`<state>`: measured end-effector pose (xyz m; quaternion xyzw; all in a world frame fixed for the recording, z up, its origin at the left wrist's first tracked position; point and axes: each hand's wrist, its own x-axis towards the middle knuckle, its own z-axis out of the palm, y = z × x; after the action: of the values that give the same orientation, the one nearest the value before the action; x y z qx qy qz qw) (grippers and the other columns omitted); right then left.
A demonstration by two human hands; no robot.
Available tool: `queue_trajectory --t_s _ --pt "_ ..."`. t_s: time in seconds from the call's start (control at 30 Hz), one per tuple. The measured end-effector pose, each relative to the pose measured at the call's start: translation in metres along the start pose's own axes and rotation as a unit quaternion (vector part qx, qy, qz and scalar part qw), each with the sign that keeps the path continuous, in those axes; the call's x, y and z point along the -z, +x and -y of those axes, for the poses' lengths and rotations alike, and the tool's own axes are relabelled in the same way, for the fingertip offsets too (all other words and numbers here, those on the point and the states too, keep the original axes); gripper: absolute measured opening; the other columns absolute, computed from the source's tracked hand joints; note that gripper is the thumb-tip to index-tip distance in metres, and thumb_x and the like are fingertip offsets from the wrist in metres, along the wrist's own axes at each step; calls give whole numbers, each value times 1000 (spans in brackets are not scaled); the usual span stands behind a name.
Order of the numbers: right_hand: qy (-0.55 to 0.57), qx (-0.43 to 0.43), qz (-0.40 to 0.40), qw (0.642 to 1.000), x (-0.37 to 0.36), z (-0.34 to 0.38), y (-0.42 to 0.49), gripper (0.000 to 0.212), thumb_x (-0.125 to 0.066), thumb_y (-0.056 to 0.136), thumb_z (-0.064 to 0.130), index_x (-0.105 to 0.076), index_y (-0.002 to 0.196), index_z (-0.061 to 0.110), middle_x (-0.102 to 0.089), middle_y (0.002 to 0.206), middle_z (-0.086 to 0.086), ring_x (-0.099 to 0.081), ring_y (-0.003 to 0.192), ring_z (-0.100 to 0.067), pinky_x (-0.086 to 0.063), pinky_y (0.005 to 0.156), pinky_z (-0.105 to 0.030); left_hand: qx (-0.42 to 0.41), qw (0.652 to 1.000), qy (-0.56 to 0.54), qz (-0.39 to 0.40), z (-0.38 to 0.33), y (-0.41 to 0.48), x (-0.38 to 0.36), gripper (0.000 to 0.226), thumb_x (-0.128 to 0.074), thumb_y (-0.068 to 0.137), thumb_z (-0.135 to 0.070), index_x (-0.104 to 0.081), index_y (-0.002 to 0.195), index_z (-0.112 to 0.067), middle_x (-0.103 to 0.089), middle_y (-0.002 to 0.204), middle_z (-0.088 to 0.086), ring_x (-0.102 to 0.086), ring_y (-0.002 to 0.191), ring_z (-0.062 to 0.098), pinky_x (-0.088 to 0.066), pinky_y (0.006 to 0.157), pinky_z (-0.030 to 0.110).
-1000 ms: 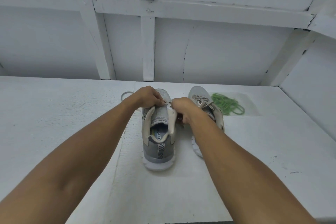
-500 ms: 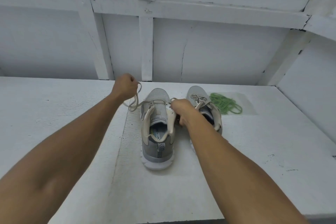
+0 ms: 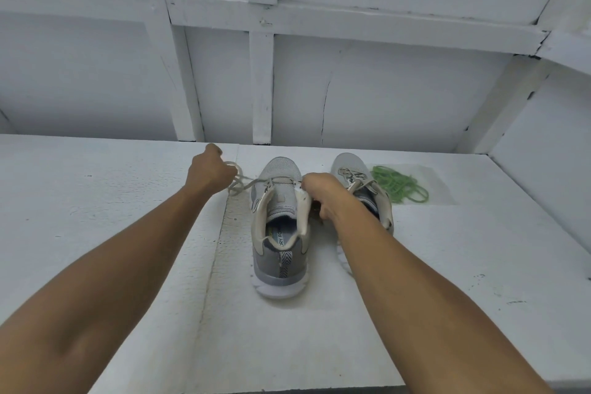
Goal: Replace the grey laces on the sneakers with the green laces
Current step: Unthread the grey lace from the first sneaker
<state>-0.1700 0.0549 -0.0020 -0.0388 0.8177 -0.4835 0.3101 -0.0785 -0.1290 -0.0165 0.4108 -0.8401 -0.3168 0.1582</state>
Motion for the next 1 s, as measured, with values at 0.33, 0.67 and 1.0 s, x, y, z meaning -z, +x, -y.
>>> queue_trajectory --t_s 0.33,0.67,1.0 --pt "-298 234 -31 925 17 23 13 26 -50 86 3 -71 100 9 -69 110 -8 -60 99 -22 -42 77 -23 -25 985 25 167 -44 -29 -16 37 -61 89 -48 -63 97 -12 -66 76 5 -62 63 17 -51 56 24" --pt "-401 296 -6 867 12 14 31 17 -59 89 8 -71 97 17 -68 106 -7 -58 88 -20 -44 75 -24 54 974 -144 165 -31 -29 -18 17 -64 88 -16 -75 95 -5 -60 69 7 -52 52 17 -56 60 28" --pt "-423 310 -248 815 88 70 28 33 -48 82 0 -67 101 19 -64 111 -6 -56 108 -31 -45 90 -38 46 966 -191 171 -23 -27 -23 17 -61 91 -14 -75 101 -15 -64 84 7 -51 63 15 -53 58 23"
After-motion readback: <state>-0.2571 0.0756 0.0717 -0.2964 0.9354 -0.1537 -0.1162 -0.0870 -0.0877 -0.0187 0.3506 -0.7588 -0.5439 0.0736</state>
